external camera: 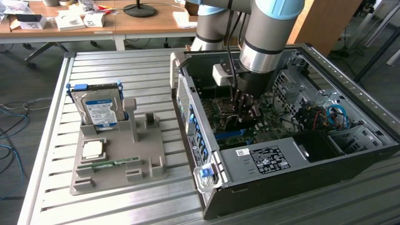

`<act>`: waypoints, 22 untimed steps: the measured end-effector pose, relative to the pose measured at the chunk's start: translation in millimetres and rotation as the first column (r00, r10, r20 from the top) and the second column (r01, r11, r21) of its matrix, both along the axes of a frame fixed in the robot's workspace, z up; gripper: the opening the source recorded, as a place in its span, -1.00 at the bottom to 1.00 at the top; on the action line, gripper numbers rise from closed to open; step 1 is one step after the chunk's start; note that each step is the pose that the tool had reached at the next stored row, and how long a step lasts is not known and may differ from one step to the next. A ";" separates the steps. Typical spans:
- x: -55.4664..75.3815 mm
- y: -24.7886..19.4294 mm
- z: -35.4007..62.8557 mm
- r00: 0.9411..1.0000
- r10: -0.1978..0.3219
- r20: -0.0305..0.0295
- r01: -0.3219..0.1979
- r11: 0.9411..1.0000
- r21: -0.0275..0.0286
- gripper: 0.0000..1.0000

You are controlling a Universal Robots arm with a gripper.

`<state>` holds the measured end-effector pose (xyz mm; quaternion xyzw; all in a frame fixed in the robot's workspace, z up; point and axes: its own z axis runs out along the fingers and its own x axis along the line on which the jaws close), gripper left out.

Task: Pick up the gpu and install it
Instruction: 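Insert the gpu into the slot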

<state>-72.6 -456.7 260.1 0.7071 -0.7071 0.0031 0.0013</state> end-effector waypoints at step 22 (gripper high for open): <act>-0.8 -0.1 -0.8 1.000 0.000 0.002 0.000 1.000 0.005 -0.47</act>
